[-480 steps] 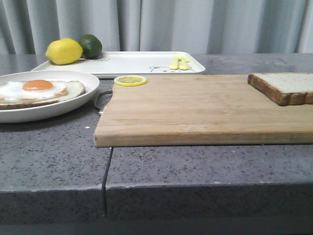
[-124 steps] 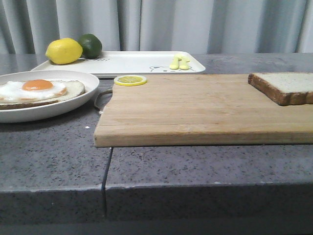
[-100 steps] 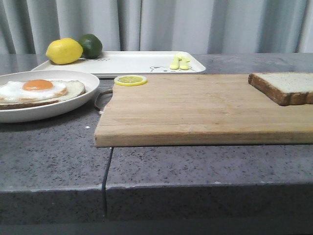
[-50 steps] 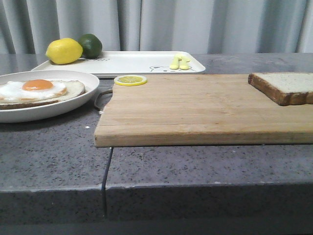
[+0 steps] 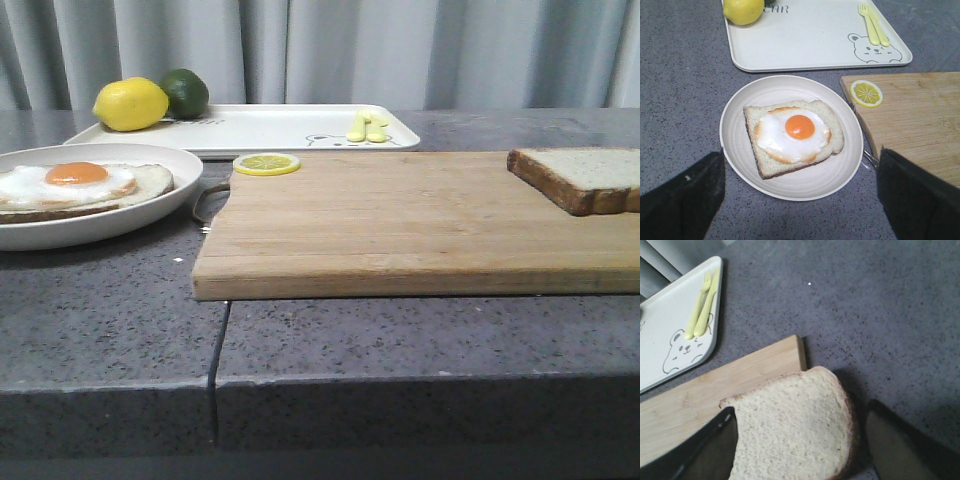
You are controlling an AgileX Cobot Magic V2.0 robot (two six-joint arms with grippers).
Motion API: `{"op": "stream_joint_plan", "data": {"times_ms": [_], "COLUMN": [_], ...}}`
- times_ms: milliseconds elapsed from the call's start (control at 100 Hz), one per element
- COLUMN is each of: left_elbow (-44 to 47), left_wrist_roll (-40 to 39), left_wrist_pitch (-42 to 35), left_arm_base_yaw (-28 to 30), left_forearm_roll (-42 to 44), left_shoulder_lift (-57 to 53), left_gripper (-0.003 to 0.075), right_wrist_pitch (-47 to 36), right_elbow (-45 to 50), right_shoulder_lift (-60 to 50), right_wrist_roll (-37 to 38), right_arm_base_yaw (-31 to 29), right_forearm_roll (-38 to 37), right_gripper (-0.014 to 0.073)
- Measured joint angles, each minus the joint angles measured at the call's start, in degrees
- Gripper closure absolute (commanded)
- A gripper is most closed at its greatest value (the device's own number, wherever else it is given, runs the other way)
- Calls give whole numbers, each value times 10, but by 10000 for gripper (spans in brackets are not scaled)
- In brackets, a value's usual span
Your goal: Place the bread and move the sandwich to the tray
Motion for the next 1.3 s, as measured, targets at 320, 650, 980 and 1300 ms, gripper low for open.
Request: {"op": "stream_joint_plan", "data": {"times_ms": [320,650,980,1300], "left_elbow": [0,0,0,0], "left_wrist_roll": [0,0,0,0], "left_wrist_pitch": [0,0,0,0], "left_arm_base_yaw": [0,0,0,0], "left_forearm_roll": [0,0,0,0], "left_shoulder_lift": [0,0,0,0], "left_gripper": [146,146,146,146], "right_wrist_pitch": [9,14,32,57], "right_elbow": [0,0,0,0], "right_shoulder_lift": [82,111,122,161], "right_wrist_roll": [-24,-32,-51,-75], "right_arm_base_yaw": [0,0,0,0], "right_forearm_roll": [24,25,45,72], "right_gripper": [53,53,53,53]}}
